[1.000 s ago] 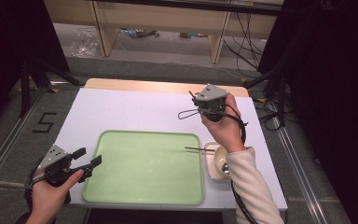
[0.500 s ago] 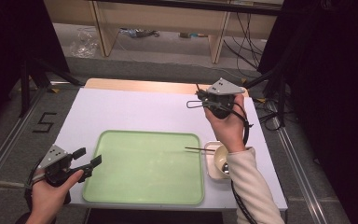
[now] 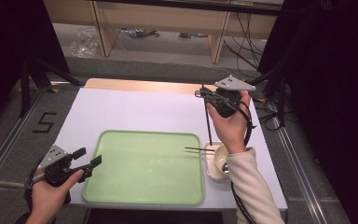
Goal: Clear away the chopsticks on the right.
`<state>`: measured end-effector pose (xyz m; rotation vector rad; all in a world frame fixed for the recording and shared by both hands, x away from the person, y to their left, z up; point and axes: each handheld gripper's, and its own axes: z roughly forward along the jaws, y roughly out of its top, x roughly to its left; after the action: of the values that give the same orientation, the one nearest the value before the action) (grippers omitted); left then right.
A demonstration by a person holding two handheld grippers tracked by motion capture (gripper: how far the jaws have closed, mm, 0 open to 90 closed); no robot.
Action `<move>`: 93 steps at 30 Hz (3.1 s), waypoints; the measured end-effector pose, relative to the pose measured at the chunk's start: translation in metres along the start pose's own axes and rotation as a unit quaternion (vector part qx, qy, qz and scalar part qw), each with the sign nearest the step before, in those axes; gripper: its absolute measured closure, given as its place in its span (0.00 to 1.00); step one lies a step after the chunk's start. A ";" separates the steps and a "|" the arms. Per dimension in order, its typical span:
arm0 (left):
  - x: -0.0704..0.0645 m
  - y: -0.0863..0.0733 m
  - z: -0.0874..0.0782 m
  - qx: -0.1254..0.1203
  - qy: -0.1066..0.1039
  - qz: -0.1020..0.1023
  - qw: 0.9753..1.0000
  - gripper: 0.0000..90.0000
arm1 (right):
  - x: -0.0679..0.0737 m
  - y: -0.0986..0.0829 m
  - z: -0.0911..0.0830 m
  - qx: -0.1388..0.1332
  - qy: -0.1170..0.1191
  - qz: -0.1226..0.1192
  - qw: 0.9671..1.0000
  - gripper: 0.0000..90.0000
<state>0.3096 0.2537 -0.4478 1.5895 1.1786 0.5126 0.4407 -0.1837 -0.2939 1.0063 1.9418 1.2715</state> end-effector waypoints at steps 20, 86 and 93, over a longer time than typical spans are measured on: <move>0.000 0.000 0.000 0.001 -0.001 -0.002 1.000 0.30 | 0.009 0.005 -0.004 0.045 0.026 0.105 0.993 0.97; 0.001 0.000 0.000 0.006 -0.002 -0.002 1.000 0.30 | 0.034 -0.061 0.097 0.395 -0.004 0.299 0.869 0.97; 0.000 0.000 0.000 0.005 -0.003 -0.003 1.000 0.30 | 0.038 -0.065 0.103 0.407 -0.017 0.315 0.857 0.97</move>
<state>0.3095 0.2542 -0.4483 1.5946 1.1833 0.4995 0.4858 -0.1198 -0.3941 2.2067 2.2415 0.6458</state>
